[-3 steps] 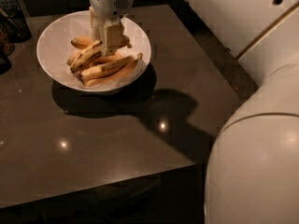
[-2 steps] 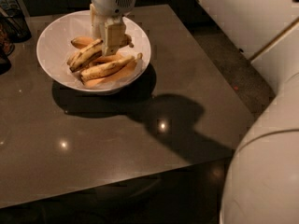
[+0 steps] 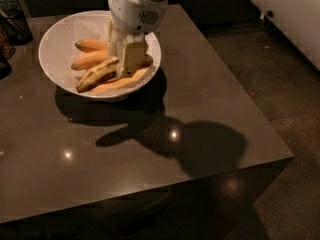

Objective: Pick banana from white bowl

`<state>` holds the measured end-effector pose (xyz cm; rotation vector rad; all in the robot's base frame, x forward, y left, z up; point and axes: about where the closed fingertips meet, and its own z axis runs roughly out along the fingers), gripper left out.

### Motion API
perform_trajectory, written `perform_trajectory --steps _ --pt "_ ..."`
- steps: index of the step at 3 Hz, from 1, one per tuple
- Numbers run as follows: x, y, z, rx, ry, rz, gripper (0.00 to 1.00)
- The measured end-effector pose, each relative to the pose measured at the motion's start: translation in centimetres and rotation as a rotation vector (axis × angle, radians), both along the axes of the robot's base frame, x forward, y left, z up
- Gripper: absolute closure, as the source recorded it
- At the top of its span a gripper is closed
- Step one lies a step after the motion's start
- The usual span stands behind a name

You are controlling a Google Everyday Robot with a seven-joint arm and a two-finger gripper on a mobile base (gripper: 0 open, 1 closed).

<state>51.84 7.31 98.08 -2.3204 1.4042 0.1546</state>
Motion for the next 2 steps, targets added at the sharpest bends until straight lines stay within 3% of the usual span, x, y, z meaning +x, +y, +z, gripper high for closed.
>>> perform_trajectory --steps 2 --pt "-0.13 -0.01 -0.26 -0.002 0.003 0.000 1.00"
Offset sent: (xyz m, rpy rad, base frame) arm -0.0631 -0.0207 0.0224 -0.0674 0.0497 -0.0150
